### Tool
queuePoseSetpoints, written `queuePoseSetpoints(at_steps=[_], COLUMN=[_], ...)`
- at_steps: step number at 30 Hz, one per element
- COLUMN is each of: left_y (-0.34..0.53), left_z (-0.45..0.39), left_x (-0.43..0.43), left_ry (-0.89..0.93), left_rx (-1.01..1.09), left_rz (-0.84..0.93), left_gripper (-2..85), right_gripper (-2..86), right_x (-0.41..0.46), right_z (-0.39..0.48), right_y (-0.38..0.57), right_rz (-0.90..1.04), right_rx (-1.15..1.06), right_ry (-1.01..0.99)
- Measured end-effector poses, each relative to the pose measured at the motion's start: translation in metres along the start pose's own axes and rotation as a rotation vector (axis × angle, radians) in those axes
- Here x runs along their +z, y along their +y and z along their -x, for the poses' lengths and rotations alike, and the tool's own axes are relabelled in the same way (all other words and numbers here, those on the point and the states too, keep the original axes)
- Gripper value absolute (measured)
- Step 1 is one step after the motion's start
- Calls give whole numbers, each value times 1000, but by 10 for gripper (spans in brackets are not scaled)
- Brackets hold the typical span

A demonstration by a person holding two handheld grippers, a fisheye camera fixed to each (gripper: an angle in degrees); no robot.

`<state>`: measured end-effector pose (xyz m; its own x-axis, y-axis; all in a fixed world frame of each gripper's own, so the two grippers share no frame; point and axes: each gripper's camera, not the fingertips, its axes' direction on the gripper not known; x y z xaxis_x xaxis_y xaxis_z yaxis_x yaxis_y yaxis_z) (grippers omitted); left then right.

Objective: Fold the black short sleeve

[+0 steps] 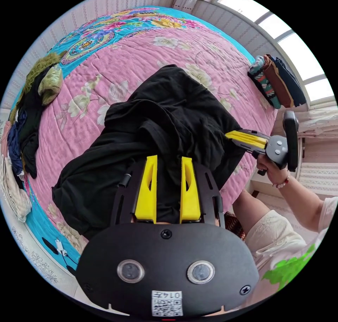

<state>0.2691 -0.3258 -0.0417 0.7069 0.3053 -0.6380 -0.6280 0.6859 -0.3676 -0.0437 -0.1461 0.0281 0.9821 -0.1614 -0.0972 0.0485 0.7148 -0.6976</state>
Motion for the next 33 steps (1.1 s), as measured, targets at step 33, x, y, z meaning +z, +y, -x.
queuePoseSetpoints(at_steps=[33], left_y=[-61], left_z=[6], left_x=[-41], left_ry=[-32], left_rx=[43], left_rz=[17], left_gripper=[112], right_gripper=[67], right_x=[-6], right_z=[-113], right_y=[8], right_rz=[178], right_rx=[-261], right_ry=[-452])
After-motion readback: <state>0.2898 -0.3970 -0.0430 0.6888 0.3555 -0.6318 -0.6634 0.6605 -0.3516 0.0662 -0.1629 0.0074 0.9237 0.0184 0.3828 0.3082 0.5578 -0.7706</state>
